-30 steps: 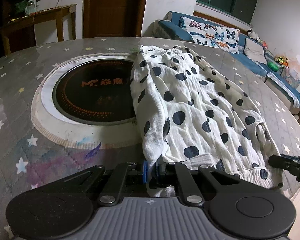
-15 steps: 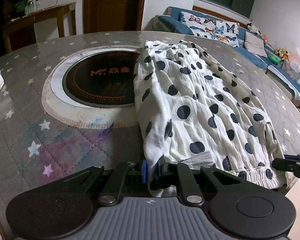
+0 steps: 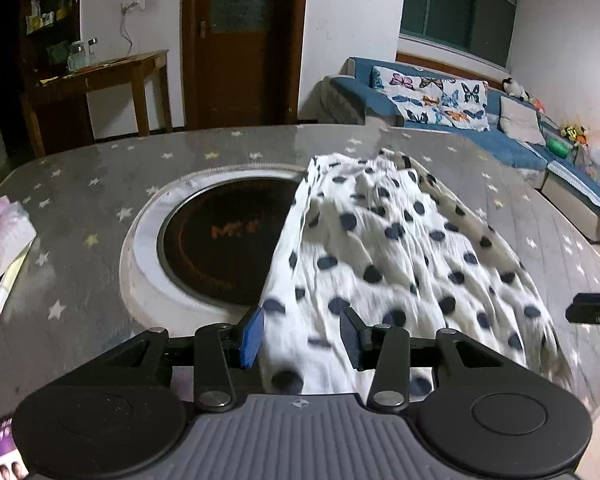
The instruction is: Fold clothes
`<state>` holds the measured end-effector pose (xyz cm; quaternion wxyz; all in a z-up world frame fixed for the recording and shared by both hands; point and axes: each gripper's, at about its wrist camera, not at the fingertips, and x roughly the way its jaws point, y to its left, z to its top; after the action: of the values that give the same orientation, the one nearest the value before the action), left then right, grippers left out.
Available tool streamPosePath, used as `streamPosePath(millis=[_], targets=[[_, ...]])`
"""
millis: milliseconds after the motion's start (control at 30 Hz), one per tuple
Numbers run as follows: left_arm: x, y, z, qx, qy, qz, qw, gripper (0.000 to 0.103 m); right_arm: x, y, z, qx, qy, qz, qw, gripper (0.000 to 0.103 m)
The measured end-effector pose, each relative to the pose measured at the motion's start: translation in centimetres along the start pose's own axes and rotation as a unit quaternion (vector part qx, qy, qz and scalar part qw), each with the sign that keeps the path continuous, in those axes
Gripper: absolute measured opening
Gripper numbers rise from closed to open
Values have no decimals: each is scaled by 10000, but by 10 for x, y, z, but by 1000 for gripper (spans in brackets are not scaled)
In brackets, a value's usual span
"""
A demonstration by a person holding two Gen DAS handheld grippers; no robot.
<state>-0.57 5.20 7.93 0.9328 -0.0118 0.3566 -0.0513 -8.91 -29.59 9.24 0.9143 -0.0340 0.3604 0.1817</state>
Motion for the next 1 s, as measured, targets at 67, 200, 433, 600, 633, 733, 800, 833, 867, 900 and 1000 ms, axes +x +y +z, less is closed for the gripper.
streamPosePath(millis=[67,200,433,600,633,733,800,833,867,900,1000], targets=[[11,-2,9,10,12,19,10000,44,11,-3,13,-26,-36,10,10000,22],[43,-7,29,-23,122,84,9999,44,40,-14,50,-35,-119,93,9999,22],[102,-18,79,99,208,213,9995,43,104,-31,112,-104,-74,141,9998,22],[147,-32,121,340,84,267,9990,45,150,-40,140,-174,24,152,9997,22],[156,-35,127,426,55,258,9987,45,158,-41,144,-178,45,159,9997,22],[187,-41,145,671,24,166,9976,45,183,-47,157,-187,106,181,9996,22],[208,-43,154,767,44,163,9969,45,197,-51,163,-170,132,217,9995,22],[217,-43,157,812,72,152,9966,45,202,-53,165,-157,145,239,9995,22],[226,-44,159,859,108,131,9962,45,208,-54,167,-143,153,252,9995,22],[235,-45,161,907,144,109,9957,45,215,-56,169,-123,166,266,9994,22],[259,-43,162,879,360,-65,9955,45,234,-60,176,-91,222,308,9992,22]])
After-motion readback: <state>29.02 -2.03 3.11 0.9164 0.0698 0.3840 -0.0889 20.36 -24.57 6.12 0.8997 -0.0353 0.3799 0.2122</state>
